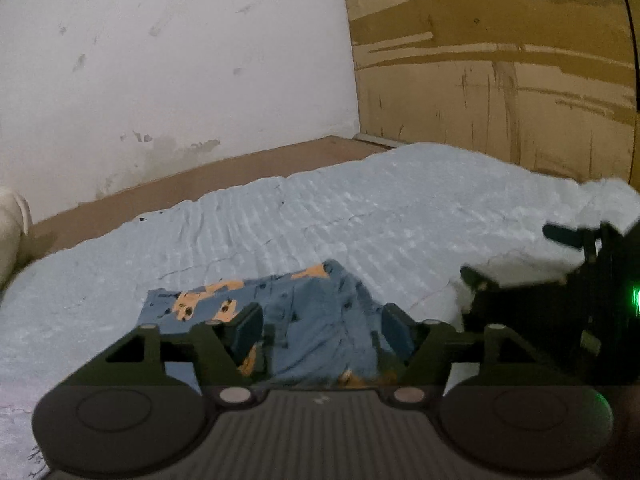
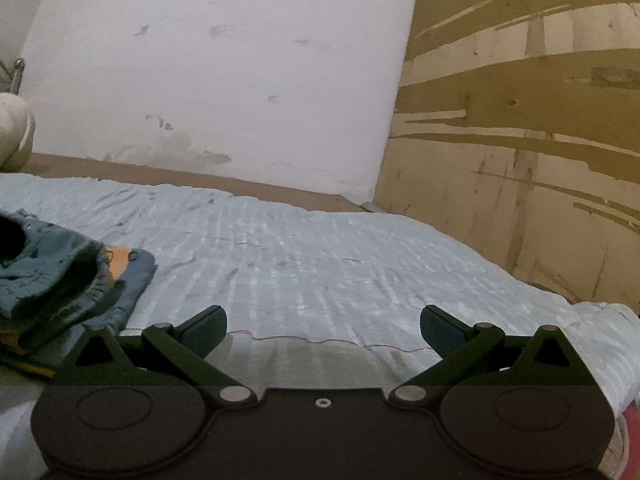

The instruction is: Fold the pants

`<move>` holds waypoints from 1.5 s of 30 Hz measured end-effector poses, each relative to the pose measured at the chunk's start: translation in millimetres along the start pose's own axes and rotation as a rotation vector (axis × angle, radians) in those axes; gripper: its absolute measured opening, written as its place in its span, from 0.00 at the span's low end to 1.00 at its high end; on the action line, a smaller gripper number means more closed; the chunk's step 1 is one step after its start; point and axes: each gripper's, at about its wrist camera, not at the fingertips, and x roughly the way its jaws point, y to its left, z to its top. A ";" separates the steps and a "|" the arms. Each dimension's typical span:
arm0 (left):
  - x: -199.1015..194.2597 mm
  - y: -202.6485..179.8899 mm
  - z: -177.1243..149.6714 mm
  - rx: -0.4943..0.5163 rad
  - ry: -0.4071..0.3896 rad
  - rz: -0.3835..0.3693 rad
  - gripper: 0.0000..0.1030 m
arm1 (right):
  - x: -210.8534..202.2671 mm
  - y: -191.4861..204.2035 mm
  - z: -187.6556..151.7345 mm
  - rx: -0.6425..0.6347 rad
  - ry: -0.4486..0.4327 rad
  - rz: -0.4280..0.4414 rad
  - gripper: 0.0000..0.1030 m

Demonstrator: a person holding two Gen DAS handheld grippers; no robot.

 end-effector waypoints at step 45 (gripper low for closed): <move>10.0 24.1 -28.3 -0.032 0.040 -0.178 0.03 | 31.8 30.7 41.9 0.313 0.211 0.698 0.08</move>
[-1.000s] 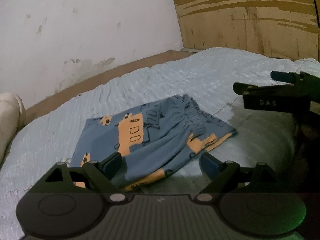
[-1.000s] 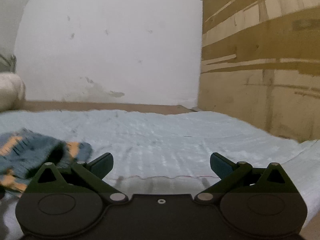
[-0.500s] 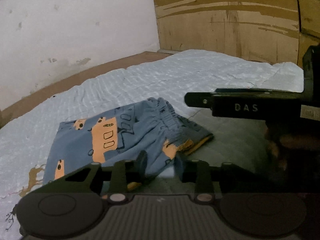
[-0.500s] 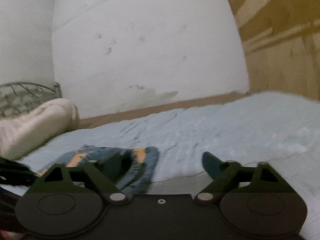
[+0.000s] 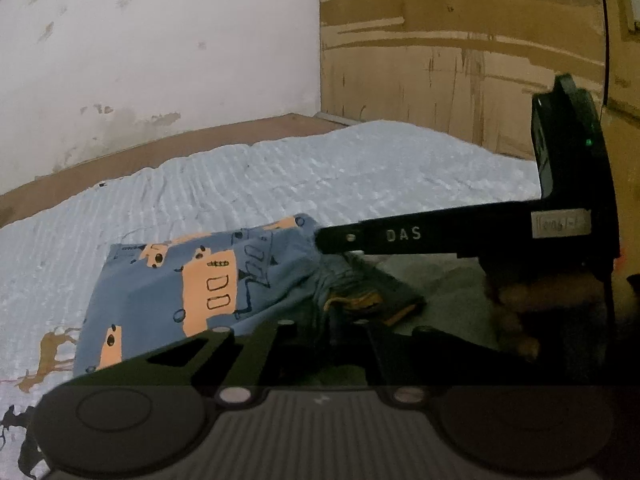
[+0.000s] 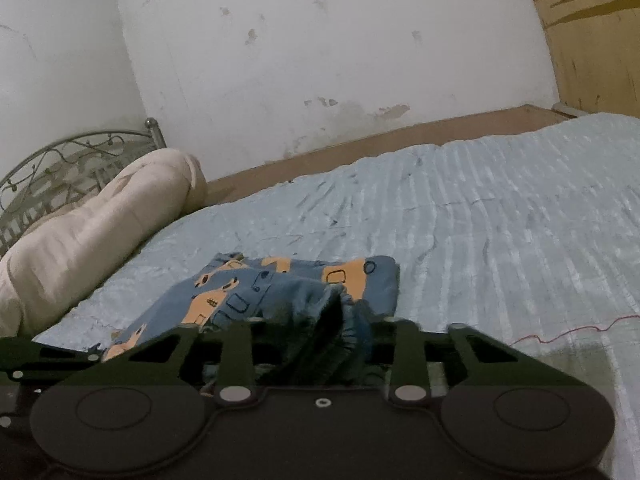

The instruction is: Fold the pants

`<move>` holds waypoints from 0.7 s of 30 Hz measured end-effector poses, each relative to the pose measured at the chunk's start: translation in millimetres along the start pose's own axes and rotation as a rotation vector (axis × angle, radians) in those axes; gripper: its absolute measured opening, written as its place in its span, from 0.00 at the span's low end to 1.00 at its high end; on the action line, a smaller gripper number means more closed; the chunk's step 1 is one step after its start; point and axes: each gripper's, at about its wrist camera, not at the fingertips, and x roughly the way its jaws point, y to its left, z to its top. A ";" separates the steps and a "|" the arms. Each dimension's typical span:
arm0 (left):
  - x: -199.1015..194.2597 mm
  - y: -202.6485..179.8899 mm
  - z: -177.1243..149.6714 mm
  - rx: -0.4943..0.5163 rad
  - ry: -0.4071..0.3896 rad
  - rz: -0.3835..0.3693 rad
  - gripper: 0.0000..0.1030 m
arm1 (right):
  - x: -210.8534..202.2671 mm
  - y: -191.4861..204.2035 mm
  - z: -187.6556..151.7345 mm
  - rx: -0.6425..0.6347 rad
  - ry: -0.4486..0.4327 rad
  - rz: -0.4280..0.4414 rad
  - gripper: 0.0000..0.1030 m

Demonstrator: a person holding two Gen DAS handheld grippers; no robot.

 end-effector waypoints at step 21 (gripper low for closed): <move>4.2 -7.1 3.2 -0.022 0.004 -0.037 0.02 | -18.5 5.4 8.3 -0.085 -0.030 -0.082 0.01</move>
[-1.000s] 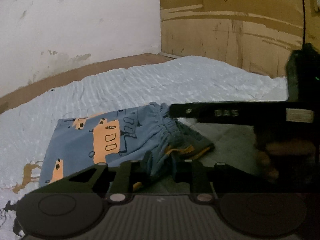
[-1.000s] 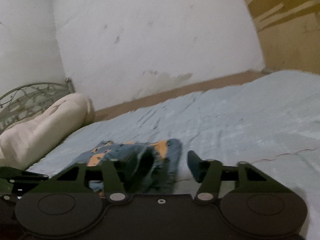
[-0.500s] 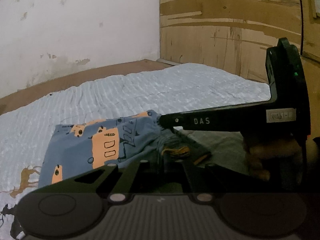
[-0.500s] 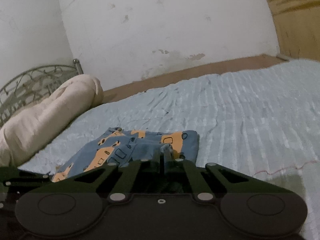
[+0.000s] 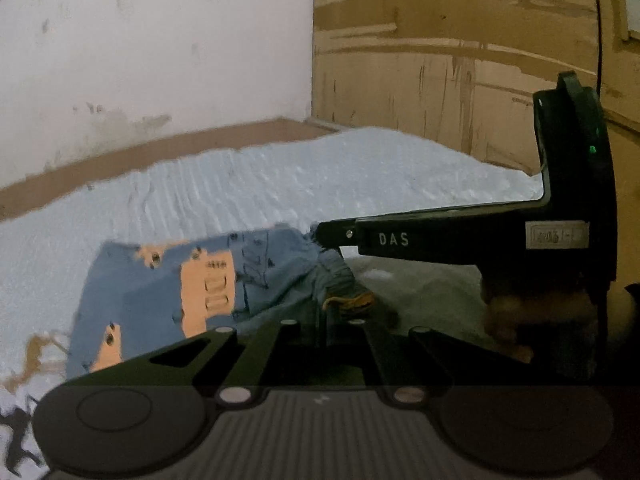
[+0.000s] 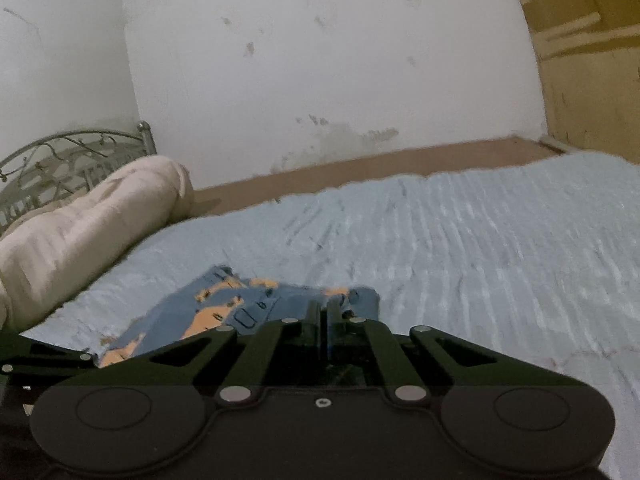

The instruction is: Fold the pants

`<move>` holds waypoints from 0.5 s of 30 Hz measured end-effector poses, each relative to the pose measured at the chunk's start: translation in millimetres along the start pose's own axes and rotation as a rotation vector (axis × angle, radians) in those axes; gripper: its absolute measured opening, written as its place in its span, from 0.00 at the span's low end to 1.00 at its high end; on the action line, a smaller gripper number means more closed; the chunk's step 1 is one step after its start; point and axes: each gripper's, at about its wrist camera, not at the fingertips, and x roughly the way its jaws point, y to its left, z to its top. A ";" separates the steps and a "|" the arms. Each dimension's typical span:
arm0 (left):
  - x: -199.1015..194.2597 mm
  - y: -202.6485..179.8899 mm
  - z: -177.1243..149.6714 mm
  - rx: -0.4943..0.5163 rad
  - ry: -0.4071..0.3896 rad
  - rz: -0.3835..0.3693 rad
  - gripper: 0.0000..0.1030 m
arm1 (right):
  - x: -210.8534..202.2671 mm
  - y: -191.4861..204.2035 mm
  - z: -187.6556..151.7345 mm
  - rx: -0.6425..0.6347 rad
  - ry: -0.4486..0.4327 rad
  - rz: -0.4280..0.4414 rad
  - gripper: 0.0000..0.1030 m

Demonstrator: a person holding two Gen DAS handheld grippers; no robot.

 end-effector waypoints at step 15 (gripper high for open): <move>-38.4 36.8 2.3 -0.170 -0.062 0.053 0.69 | -10.4 0.5 -5.7 0.030 -0.013 -0.068 0.22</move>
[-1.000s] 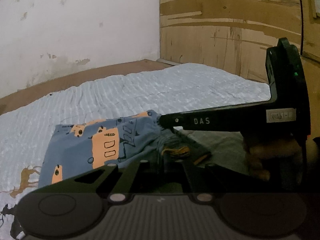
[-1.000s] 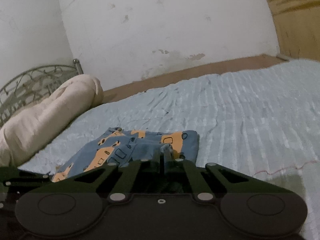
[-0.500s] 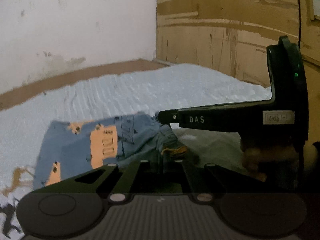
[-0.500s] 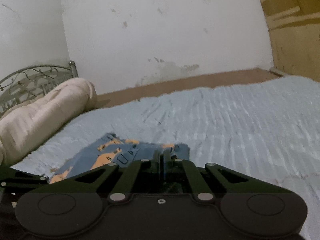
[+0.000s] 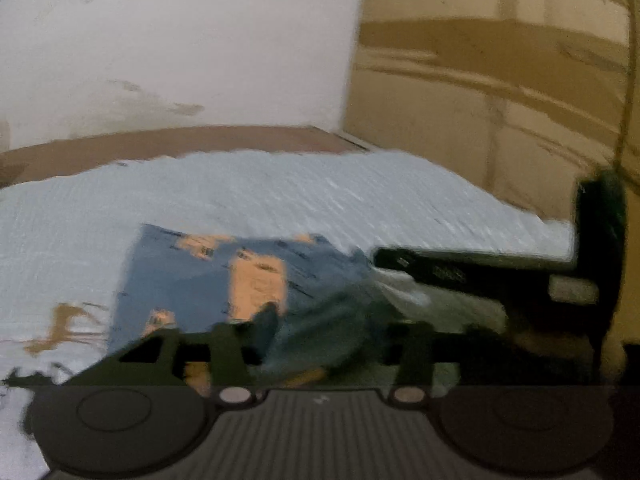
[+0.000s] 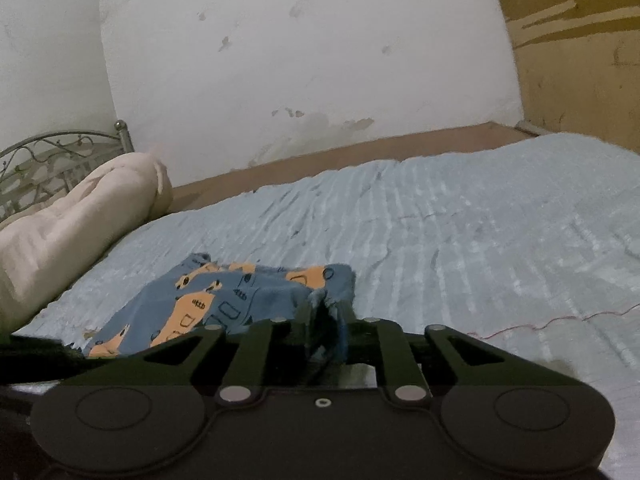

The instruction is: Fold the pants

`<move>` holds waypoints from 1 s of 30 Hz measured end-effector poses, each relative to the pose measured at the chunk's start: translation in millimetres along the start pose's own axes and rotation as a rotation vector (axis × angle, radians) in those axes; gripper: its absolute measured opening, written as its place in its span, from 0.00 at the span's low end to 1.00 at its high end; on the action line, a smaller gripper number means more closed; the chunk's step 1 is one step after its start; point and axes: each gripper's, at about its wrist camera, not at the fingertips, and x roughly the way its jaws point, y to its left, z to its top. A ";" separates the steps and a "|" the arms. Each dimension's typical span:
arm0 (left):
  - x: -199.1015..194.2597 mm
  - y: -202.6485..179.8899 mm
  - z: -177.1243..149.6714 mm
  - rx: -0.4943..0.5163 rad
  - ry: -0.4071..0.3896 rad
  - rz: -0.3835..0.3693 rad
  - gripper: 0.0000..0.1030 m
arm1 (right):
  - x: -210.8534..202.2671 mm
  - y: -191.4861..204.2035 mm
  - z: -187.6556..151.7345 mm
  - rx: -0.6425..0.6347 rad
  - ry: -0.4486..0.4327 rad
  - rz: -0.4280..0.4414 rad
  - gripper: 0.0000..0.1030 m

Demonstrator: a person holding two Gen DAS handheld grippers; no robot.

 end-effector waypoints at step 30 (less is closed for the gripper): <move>-6.4 91.5 -46.2 -0.313 0.077 0.428 0.99 | -15.9 2.6 -46.1 -0.106 0.010 -0.287 0.99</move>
